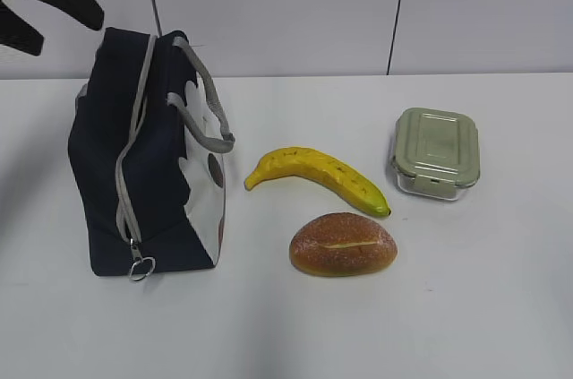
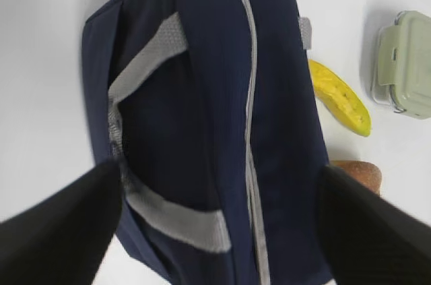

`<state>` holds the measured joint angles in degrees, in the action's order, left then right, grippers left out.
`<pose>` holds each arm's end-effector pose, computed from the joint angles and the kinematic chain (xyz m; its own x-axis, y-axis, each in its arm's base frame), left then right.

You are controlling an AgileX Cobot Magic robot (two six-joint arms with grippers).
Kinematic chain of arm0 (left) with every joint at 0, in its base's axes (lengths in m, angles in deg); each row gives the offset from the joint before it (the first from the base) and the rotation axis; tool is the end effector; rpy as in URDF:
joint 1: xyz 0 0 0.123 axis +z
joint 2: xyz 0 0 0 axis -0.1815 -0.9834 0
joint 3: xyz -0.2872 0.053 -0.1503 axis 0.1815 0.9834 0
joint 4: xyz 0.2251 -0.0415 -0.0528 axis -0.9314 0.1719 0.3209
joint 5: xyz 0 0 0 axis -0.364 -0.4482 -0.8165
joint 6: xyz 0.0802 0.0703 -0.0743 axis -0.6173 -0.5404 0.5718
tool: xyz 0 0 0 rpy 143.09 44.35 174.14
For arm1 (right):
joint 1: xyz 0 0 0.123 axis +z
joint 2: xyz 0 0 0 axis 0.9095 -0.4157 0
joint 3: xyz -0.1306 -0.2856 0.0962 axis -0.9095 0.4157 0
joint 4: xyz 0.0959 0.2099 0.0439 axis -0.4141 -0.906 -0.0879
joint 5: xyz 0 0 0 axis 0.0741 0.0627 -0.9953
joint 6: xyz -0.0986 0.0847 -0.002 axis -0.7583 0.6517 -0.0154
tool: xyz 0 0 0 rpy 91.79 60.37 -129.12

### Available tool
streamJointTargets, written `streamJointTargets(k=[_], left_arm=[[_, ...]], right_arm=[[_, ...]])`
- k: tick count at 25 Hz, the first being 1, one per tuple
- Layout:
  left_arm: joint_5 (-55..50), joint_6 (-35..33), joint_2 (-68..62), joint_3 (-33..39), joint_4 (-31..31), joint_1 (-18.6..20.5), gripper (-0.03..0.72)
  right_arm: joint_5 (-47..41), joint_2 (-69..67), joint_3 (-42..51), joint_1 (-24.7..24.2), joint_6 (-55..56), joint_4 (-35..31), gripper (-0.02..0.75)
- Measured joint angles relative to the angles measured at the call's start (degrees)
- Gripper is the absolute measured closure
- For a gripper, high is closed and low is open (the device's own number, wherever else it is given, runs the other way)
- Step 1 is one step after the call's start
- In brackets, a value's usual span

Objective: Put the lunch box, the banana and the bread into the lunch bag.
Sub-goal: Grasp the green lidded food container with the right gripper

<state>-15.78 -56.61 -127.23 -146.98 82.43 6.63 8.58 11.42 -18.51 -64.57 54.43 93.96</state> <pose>0.3452 -0.0686 0.3674 -0.8947 -0.0496 -0.4439 0.1276 0.9240 -0.3604 -0.0370 -0.0135 0.2429 -0.5084 -0.0613 -0.8590 0.0441 0.9943 -0.0971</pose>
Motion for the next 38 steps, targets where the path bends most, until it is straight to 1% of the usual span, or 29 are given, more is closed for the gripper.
streamJointTargets(k=[3,5,9,17,20,24,28,30,34,35,38], left_arm=[[-2.22,0.00,-4.83,-3.89,0.04,-0.67,0.181],[-3.88,0.00,-7.16,-5.28,0.12,-0.69,0.226],[-5.27,0.00,-9.87,-5.63,0.06,-0.69,0.306],[-4.94,-0.04,-10.68,-5.92,0.01,-0.69,0.419],[-4.89,-0.36,-10.86,-5.98,0.01,-0.69,0.440],[-4.83,-0.44,-11.76,-6.03,0.01,-0.69,0.445],[-4.76,-0.45,-11.92,-6.03,0.01,-0.69,0.482],[-4.76,-0.45,-12.26,-6.03,0.13,-0.69,0.521],[-4.76,-0.50,-12.90,-6.09,0.46,-0.69,0.668],[-4.76,-0.50,-12.90,-6.09,0.70,-0.69,0.682],[-4.70,-0.57,-12.90,-6.09,2.00,-0.69,0.688]], right_arm=[[0.00,0.00,0.00,0.00,0.00,0.00,0.240],[0.00,0.00,0.00,0.00,0.00,0.00,0.240],[0.00,0.00,0.00,0.00,0.00,0.00,0.240],[0.00,0.00,0.00,0.00,0.00,0.00,0.240],[0.00,0.00,0.00,0.00,0.00,0.00,0.240],[0.00,0.00,0.00,0.00,0.00,0.00,0.240],[0.00,0.00,0.00,0.00,0.00,0.00,0.240],[0.00,0.00,0.00,0.00,0.00,0.00,0.240],[0.00,0.00,0.00,0.00,0.00,0.00,0.240],[0.00,0.00,0.00,0.00,0.00,0.00,0.240],[0.00,0.00,0.00,0.00,0.00,0.00,0.240]])
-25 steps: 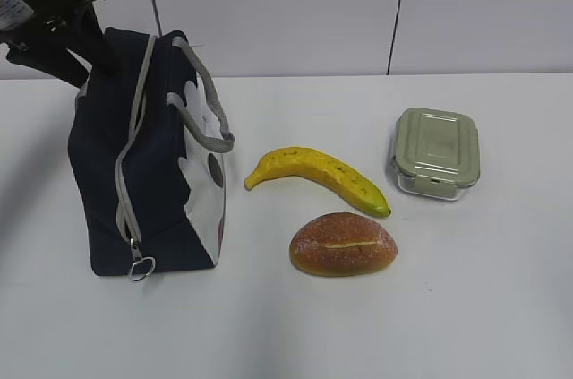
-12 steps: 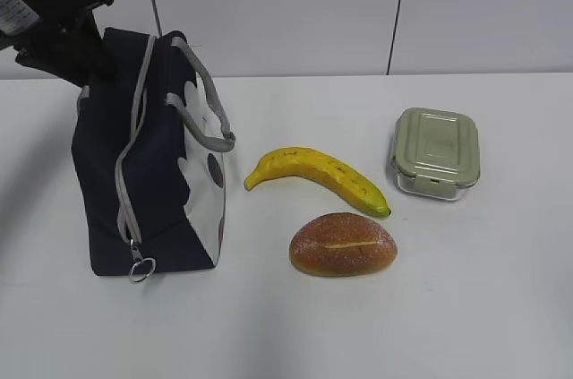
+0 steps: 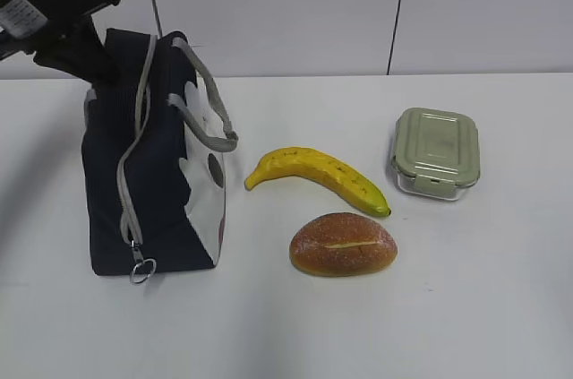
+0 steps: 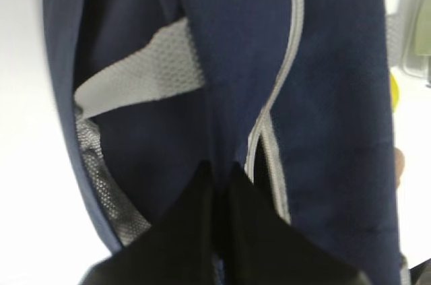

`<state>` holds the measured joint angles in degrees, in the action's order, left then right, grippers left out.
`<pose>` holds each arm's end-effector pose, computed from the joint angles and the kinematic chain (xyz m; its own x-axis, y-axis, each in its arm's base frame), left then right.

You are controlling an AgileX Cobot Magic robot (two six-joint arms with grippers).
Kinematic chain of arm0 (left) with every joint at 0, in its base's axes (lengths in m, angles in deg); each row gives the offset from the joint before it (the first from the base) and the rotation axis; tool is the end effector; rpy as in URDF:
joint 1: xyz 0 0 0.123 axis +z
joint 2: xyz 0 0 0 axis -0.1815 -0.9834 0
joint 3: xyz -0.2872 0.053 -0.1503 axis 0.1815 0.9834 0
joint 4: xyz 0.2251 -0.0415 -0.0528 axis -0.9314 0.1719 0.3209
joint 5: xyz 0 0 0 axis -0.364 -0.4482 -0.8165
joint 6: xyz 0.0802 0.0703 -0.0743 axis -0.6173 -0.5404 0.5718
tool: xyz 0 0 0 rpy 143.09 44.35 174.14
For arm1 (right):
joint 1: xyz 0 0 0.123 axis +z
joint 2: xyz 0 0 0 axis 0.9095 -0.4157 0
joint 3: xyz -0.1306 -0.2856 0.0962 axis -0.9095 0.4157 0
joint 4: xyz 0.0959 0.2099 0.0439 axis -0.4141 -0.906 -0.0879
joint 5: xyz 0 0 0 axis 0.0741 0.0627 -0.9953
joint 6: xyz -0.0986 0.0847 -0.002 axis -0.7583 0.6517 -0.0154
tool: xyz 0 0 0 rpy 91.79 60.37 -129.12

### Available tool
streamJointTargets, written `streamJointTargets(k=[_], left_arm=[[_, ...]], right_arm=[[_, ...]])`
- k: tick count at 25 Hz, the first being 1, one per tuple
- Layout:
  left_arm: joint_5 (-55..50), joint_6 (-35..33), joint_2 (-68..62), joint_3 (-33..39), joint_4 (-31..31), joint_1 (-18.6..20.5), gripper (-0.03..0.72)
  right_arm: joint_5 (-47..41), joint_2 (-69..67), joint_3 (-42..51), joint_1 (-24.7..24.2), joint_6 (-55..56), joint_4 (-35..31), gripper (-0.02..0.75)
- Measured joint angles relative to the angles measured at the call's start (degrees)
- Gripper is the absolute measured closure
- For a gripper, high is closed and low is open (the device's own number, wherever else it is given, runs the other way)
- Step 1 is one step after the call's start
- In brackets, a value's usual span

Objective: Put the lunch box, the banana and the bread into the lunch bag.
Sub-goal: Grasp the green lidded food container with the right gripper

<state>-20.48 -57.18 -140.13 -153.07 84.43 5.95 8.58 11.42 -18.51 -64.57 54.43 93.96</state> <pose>0.3932 -0.0821 0.3113 -0.9644 -0.0076 -0.2642 0.1023 0.9109 -0.3998 -0.0370 -0.0135 0.2429 -0.5084 -0.0613 -0.8590 0.0441 0.9943 -0.0971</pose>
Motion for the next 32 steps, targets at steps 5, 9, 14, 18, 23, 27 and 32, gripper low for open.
streamJointTargets(k=[5,9,14,18,23,27,32], left_arm=[[0.06,-1.59,0.00,0.00,3.84,0.00,0.688],[0.06,-2.55,0.00,0.00,4.95,0.00,0.688],[0.06,-5.15,0.00,0.00,7.28,0.00,0.688],[0.12,-8.40,0.00,0.00,10.91,0.00,0.688],[0.94,-9.43,-0.06,0.00,12.03,0.00,0.688],[1.09,-9.57,-0.54,0.00,12.80,0.00,0.688],[1.13,-9.99,-1.19,0.00,13.89,0.00,0.688]], right_arm=[[0.00,0.00,0.00,0.00,0.00,0.00,0.240],[0.00,0.00,0.00,0.00,0.00,0.00,0.240],[0.00,0.00,0.00,0.00,0.00,0.00,0.240],[0.00,0.00,0.00,0.00,0.00,0.00,0.240],[0.00,0.00,0.00,0.00,0.00,0.00,0.240],[0.00,0.00,0.00,0.00,0.00,-0.37,0.240],[0.15,-2.16,-0.28,0.00,0.00,-1.18,0.240]])
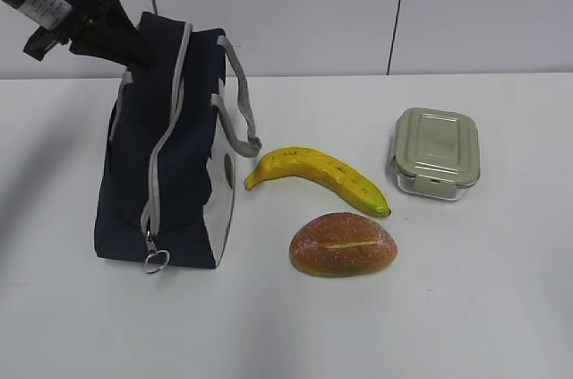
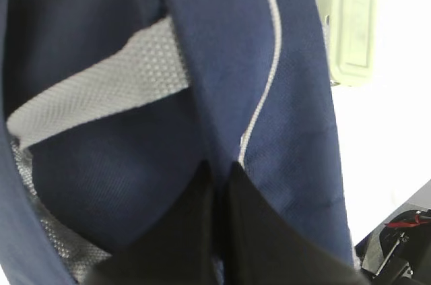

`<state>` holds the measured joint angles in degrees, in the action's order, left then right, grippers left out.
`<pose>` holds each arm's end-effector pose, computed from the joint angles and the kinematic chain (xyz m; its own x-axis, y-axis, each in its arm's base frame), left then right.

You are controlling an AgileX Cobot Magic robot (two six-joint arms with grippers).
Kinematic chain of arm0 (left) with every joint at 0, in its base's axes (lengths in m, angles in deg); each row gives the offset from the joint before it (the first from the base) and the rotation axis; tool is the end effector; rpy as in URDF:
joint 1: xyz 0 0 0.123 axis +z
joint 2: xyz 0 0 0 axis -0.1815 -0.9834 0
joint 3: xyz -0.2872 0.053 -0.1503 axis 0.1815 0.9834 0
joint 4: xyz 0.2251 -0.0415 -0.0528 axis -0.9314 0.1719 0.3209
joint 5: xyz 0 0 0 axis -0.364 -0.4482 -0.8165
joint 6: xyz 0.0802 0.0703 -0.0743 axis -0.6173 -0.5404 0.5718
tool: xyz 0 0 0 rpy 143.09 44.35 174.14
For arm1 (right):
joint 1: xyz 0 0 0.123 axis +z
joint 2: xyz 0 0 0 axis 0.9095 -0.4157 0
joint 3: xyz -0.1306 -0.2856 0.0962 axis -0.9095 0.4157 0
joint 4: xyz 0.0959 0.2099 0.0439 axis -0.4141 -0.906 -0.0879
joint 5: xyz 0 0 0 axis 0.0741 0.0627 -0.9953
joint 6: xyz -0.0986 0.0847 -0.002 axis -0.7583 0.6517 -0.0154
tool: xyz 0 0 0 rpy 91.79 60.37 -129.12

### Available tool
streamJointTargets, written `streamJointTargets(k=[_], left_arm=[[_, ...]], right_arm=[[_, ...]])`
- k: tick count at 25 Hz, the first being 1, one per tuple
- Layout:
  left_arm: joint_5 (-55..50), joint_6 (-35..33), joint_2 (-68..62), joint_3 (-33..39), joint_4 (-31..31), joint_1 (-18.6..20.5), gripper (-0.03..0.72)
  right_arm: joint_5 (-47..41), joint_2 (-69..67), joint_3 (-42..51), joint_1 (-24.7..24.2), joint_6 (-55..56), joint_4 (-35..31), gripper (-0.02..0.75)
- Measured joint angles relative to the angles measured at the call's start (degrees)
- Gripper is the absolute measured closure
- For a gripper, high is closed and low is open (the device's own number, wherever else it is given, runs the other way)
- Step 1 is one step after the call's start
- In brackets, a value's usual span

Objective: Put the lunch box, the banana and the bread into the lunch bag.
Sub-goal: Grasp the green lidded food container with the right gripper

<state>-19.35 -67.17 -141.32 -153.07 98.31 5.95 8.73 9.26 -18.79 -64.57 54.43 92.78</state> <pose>0.3994 -0.1069 0.3187 -0.9431 0.0363 -0.3306 0.2260 0.7992 -0.5570 -0.0325 -0.0110 0.2458 -0.5336 -0.0534 -0.8440 0.0297 0.9962 -0.0819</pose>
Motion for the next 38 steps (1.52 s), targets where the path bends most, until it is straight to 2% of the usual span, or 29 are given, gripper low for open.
streamJointTargets(k=[7,12,15,19,27,38], left_arm=[[0.00,-0.22,0.00,0.00,0.32,0.00,0.688],[0.00,-0.25,0.00,0.00,0.37,0.00,0.688],[0.00,-0.25,0.00,0.00,0.37,0.00,0.688],[0.00,-0.44,0.00,0.00,0.37,0.00,0.688],[0.00,-0.63,0.00,0.00,0.37,0.00,0.688],[-0.05,-1.36,0.00,0.00,0.37,0.00,0.688]], right_arm=[[10.33,-15.92,-2.82,0.00,0.85,-3.96,0.240],[19.92,-31.08,-3.73,0.00,1.27,-11.52,0.240],[22.56,-40.77,-6.12,0.00,1.36,-16.00,0.240],[23.06,-53.54,-11.71,0.00,1.36,-18.32,0.240],[22.40,-74.78,-24.57,-0.04,0.45,-18.64,0.240],[13.31,-94.97,-45.00,-0.18,-0.40,-11.03,0.240]])
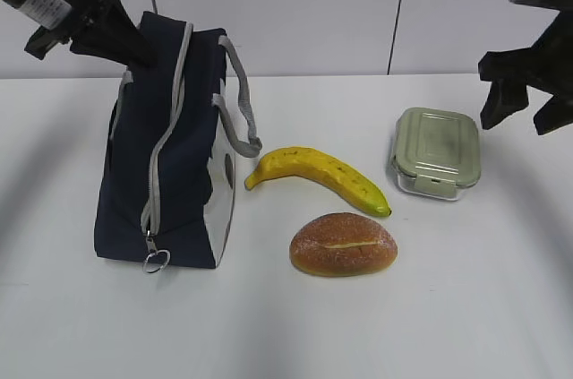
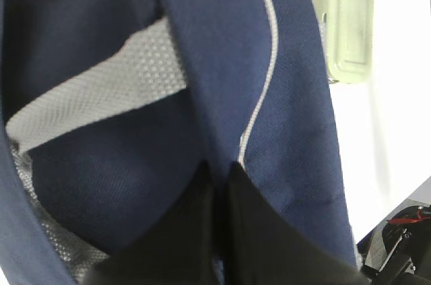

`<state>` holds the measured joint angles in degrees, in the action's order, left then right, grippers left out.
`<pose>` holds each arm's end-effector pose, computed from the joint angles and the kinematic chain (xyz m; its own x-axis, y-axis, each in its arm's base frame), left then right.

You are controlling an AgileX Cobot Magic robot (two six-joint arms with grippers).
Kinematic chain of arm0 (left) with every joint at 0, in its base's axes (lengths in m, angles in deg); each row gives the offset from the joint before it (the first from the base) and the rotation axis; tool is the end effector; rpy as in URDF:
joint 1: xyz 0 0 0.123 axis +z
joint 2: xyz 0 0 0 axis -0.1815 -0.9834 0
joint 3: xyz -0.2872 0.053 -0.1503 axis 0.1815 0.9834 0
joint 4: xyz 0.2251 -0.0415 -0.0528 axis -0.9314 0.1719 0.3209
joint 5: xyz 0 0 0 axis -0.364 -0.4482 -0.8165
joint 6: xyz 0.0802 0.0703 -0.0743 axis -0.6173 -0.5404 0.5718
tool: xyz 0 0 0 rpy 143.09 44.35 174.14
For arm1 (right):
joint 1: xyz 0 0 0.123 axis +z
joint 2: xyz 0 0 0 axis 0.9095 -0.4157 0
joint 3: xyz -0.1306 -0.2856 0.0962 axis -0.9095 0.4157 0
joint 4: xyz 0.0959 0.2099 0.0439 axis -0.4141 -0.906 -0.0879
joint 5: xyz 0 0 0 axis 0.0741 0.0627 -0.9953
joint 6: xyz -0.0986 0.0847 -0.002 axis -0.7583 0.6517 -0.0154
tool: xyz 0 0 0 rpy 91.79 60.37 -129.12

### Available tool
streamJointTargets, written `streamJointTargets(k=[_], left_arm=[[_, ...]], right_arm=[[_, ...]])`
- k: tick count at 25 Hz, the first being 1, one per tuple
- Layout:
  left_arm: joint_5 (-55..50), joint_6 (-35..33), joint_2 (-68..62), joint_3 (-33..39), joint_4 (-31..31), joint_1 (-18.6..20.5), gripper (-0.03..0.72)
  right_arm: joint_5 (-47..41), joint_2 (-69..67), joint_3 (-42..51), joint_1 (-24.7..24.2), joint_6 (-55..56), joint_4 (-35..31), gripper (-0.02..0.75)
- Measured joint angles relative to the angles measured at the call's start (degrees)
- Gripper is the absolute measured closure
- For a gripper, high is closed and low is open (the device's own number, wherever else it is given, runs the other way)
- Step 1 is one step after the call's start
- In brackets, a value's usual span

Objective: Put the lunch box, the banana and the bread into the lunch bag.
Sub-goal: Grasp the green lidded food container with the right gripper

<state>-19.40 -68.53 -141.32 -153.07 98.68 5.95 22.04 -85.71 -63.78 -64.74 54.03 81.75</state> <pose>0.3993 -0.1075 0.3192 -0.9379 0.0528 -0.3429 0.2475 0.7946 -0.5544 0.3497 0.0148 0.2771 -0.9328 0.0370 -0.3586 0.0038 0.9957 0.0927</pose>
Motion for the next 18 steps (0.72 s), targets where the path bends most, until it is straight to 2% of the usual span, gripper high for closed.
streamJointTargets(k=[5,9,14,18], left_arm=[[0.00,-0.10,0.00,0.00,0.00,0.00,0.688],[0.00,-0.15,0.00,0.00,0.00,0.00,0.688],[-0.05,-0.15,0.00,0.00,0.00,0.00,0.688],[-0.05,-0.15,0.00,0.00,0.02,0.00,0.688]], right_arm=[[-2.70,-6.29,-5.55,-2.85,-1.32,0.64,0.240],[-3.30,-9.35,-6.24,-7.90,-8.64,-4.71,0.240],[-4.64,-13.20,-6.33,-15.37,-25.39,-20.93,0.240],[-6.68,-16.65,-6.33,-18.78,-38.45,-33.65,0.240]])
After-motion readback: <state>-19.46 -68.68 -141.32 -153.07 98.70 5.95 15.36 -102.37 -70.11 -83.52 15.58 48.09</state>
